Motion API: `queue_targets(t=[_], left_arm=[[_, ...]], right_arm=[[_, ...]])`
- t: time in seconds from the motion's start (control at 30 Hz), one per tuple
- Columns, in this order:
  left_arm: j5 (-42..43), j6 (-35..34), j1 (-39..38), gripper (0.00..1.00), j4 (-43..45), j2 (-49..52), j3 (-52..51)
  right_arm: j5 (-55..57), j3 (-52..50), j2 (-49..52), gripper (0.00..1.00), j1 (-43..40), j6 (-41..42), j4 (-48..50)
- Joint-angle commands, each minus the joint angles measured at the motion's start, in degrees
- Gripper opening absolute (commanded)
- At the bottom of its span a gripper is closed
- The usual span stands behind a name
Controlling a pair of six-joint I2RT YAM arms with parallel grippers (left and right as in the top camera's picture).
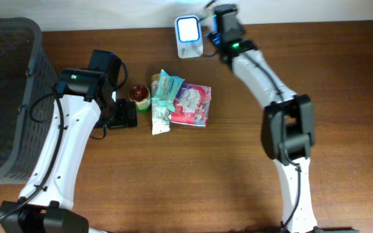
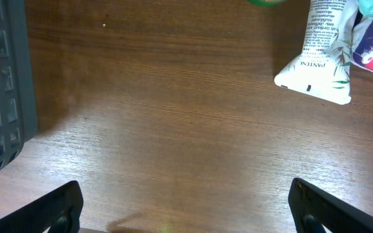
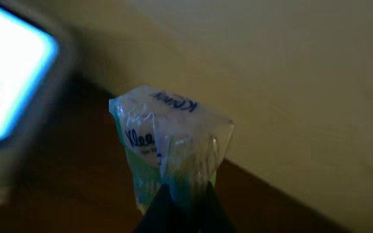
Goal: Scan the item barcode
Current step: 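Carry the tissue pack far right and drop it on the table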
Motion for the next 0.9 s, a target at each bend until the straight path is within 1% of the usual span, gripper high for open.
queue_targets(t=[0.0,0.03,0.07,0.13,0.2,0.27,0.33,0.37,0.47,0.53,0.57,0.63,0.67,0.7,0.73,0.8,0.83,0.87], left_arm=[[-0.4,-0.6,0.2,0.99,0.0,-0.9,-0.3],[-0.4,-0.6,0.2,0.99,0.0,-0.9,-0.3],[-0.4,-0.6,0.2,0.99,0.0,-0.9,-0.3],[-0.4,-0.6,0.2,0.99,0.0,-0.9,-0.3],[-0.4,-0.6,0.2,0.99,0.0,-0.9,-0.3],[-0.4,-0.6,0.2,0.99,0.0,-0.9,-0.3],[-0.4,-0.6,0.2,0.99,0.0,-0.9,-0.3],[-0.4,-0.6,0.2,0.99,-0.1,-0.9,-0.3],[-0.4,-0.6,0.2,0.99,0.0,-0.9,-0.3],[-0.4,-0.6,0.2,0.99,0.0,-0.9,-0.3],[-0.4,-0.6,0.2,0.99,0.0,-0.9,-0.3],[-0.4,-0.6,0.2,0.99,0.0,-0.9,-0.3],[-0.4,-0.6,0.2,0.99,0.0,-0.9,-0.3],[-0.4,-0.6,0.2,0.99,0.0,-0.9,-0.3],[-0.4,-0.6,0.2,0.99,0.0,-0.9,-0.3],[-0.4,-0.6,0.2,0.99,0.0,-0.9,-0.3],[-0.4,-0.6,0.2,0.99,0.0,-0.9,-0.3],[-0.4,-0.6,0.2,0.99,0.0,-0.9,-0.3]], right_arm=[[2.0,1.8,-7.5,0.04,-11.1,14.8,-9.8],[1.9,1.8,-7.7,0.04,-15.6,15.9,-14.9],[1.0,1.8,-7.7,0.04,-18.4,15.9,-18.0],[-4.9,1.7,-7.6,0.04,-25.8,17.0,-24.1],[-9.2,1.7,-7.6,0.04,-31.7,20.8,-26.2],[-11.5,1.5,-7.6,0.04,-35.8,24.0,-26.7],[-14.0,1.4,-7.3,0.04,-40.7,29.8,-27.1],[-14.1,1.4,-6.8,0.04,-43.2,35.4,-27.4],[-14.2,1.4,-4.9,0.04,-47.2,46.0,-27.5],[-14.1,1.3,-3.1,0.05,-48.8,50.1,-27.5],[-14.3,1.3,-2.7,0.04,-49.2,51.1,-27.5],[-15.4,1.2,-1.2,0.08,-49.8,52.3,-27.5],[-15.5,1.2,-1.0,0.19,-49.8,52.3,-28.1],[-15.5,1.2,-1.0,0.62,-49.8,52.2,-28.3],[-15.5,1.3,-1.3,0.85,-49.8,52.2,-28.9],[-15.5,1.3,-2.4,0.97,-49.8,52.2,-30.8],[-15.4,1.3,-3.2,1.0,-49.8,52.2,-31.6],[-15.5,1.3,-4.4,0.99,-49.8,52.2,-32.4]])
